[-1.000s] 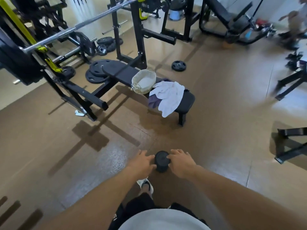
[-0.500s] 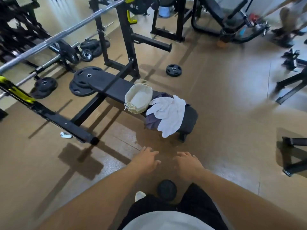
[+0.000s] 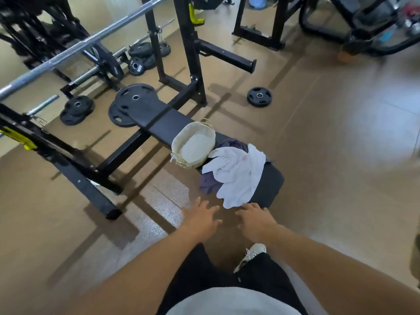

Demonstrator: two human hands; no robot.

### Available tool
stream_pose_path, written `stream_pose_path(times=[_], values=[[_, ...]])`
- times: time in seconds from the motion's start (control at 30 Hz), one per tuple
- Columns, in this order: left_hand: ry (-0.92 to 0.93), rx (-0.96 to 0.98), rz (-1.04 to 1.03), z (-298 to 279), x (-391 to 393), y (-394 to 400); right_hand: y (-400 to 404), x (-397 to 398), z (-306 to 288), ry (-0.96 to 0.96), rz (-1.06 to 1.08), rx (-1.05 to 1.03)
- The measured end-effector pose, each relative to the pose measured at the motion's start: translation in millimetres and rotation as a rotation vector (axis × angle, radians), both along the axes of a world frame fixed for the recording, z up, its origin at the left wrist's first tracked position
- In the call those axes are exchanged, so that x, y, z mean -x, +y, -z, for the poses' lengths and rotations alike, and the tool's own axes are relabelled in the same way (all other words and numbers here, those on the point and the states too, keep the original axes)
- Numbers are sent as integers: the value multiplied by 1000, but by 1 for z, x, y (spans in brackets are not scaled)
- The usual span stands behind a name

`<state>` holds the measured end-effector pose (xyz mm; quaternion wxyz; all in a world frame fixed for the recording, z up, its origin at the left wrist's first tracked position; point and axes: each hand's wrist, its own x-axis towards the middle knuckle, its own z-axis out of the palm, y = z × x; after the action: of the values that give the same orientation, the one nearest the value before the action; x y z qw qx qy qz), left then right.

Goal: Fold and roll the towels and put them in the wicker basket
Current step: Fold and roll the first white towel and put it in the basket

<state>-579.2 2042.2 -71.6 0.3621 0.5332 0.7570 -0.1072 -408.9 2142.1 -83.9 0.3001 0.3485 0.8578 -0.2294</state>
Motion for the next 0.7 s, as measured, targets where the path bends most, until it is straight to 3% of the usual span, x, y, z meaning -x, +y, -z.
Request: stream_pose_path(times=[0.2,0.4,0.53,0.7], values=[[-90,-84,107,49,-29,66,71,9,61,10,0,20],[-41,-20,119,226,1,115,128,35,209,15,58,-36],[-13,-114,84,332,32,152,163,55,305,64,27,-108],[65,-279,61,423,59,199,202,77,383,286,55,-283]])
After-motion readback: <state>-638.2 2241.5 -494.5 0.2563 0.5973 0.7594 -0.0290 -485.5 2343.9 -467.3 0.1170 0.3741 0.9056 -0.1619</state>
